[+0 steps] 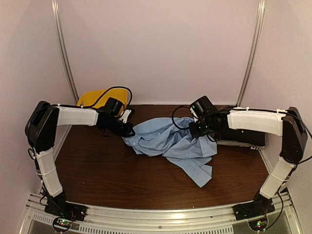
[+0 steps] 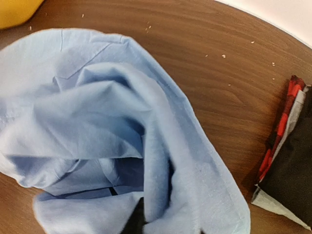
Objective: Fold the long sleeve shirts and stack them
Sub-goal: Pick up the crumpled shirt from the center of the board, then place the crumpled shirt at the center of the board.
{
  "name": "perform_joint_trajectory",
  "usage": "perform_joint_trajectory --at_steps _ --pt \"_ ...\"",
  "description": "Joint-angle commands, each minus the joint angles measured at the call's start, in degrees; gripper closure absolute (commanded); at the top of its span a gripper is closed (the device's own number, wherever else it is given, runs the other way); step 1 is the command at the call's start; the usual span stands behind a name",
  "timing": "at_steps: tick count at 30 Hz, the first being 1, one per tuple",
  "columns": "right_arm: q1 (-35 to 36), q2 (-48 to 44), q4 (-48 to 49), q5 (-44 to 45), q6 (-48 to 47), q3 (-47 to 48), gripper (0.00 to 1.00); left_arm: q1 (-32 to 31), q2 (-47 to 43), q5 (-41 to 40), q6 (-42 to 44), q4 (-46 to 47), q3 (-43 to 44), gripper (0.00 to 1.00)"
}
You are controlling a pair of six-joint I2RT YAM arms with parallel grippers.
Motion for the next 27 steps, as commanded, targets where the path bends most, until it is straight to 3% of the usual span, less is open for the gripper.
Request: perform_joint_trajectory --at_steps 1,3,11,16,27 --pt "-0.7 -6.6 -5.0 4.5 -4.0 6.7 0.94 -0.3 -7.5 -2.5 1.0 -1.7 6.4 1.00" --pt "-0.6 -8.2 -7.7 5.6 -5.6 10.3 1.00 -0.2 -10.0 -4.1 1.8 -3.7 10.1 1.00" --pt "-0.7 -13.3 -15.0 10.7 -13.7 22.9 1.00 0.4 -18.9 -11.0 5.6 -9.7 24.2 1.00" --pt "-0.7 -16.3 -15.2 11.0 -15.8 24.0 1.00 0.5 -23.4 -10.4 7.2 -9.4 26.9 1.00" --pt "-0.7 -21.2 -16.7 0.1 -17.5 22.8 1.00 0.5 -29.9 -6.3 7.8 -11.1 26.3 1.00"
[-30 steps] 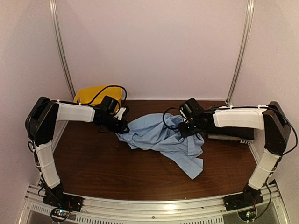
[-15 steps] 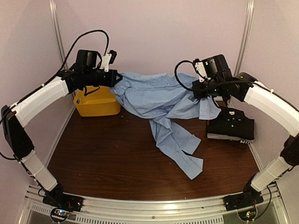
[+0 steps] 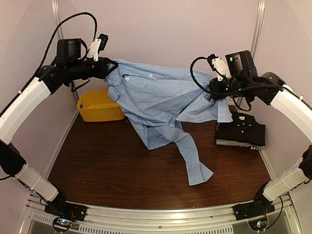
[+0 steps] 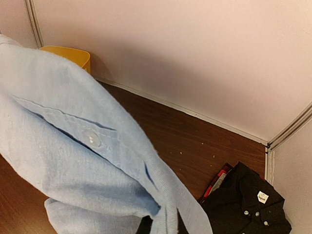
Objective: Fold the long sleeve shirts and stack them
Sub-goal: Place the crumpled shirt at the center of the board.
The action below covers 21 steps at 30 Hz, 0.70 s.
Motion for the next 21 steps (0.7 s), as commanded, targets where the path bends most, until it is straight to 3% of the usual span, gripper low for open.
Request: perform_joint_trajectory --at_steps 1,7,21 --pt "-0.3 -3.9 -1.4 -5.2 -1.5 -0.5 1.00 0.4 -4.9 1.1 1.2 1.2 -0.7 1.00" --pt "-0.2 -5.4 -0.7 -11.2 -1.6 -3.4 0.99 0.4 -6.2 3.0 0.7 0.8 -2.7 1.00" --pt "-0.2 -4.0 -0.5 -5.6 0.1 -5.5 0.98 0.4 -1.9 2.5 0.6 -0.4 -2.8 1.00"
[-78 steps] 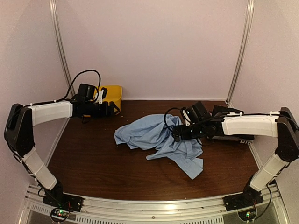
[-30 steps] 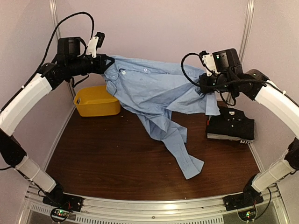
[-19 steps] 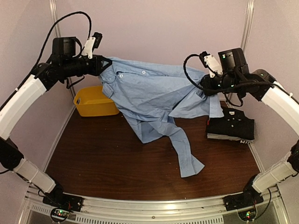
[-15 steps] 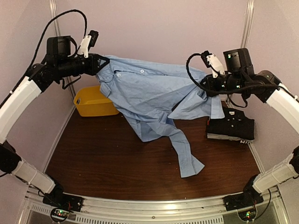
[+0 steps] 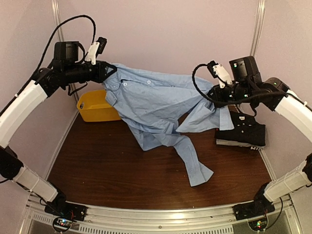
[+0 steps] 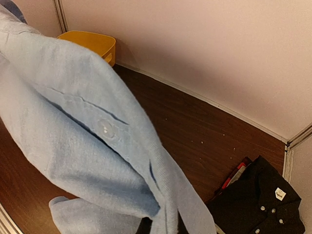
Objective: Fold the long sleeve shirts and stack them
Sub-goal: Place the crumpled shirt at the center of the board, then pick up the crumpled shirt from the center of the board.
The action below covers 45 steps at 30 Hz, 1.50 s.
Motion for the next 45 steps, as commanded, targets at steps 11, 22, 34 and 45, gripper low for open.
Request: perform_joint_trajectory --at_steps 11,22,34,45 --pt "-0.4 1.2 0.3 2.2 1.6 -4.5 0.98 0.3 4.3 1.2 0.9 1.3 -3.4 1.00" --pt "-9.6 10.9 2.4 3.0 2.3 -11.2 0.96 0.4 26.4 -8.4 3.2 2.0 4.1 1.00" --pt "-12.4 20.2 0.7 13.0 6.8 -9.4 0.33 1.1 42.8 -7.9 -2.0 3.2 18.3 0.28" --pt "-3.3 6.8 7.6 2.5 9.9 -21.3 0.17 -4.6 18.7 5.4 -2.1 26.1 -20.0 0.08"
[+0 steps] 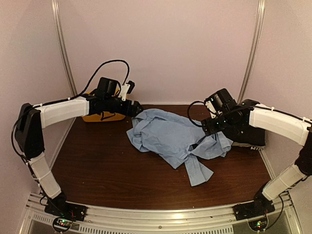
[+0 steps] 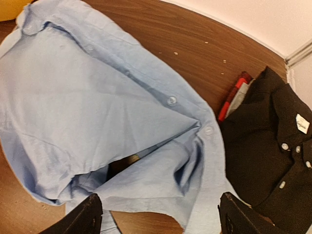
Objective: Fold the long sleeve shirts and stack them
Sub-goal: Pick up the crumpled shirt from the center of the board.
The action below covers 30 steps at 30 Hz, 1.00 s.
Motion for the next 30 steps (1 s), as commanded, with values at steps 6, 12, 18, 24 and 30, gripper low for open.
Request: perform_joint_trajectory --at_steps 6,12,18,24,30 --pt "3.5 -1.9 8.6 -10.8 9.6 -7.7 0.19 -9.9 -7.3 4.2 -10.0 16.8 -19.4 0.11" --pt "5.1 3.7 10.2 -4.7 16.2 -8.4 0.19 -14.2 -3.0 0.4 -16.2 18.9 -23.9 0.11" --pt "6.0 9.4 8.8 -0.6 20.7 -7.2 0.21 -14.5 0.9 1.8 -23.8 24.0 -26.4 0.11" --pt "7.1 15.1 5.9 5.5 23.1 -5.9 0.28 -14.6 5.5 1.8 -29.6 24.6 -25.4 0.12" --pt "7.1 14.8 2.9 8.3 22.3 -6.0 0.52 -14.6 8.1 4.1 -31.5 27.0 -25.1 0.23"
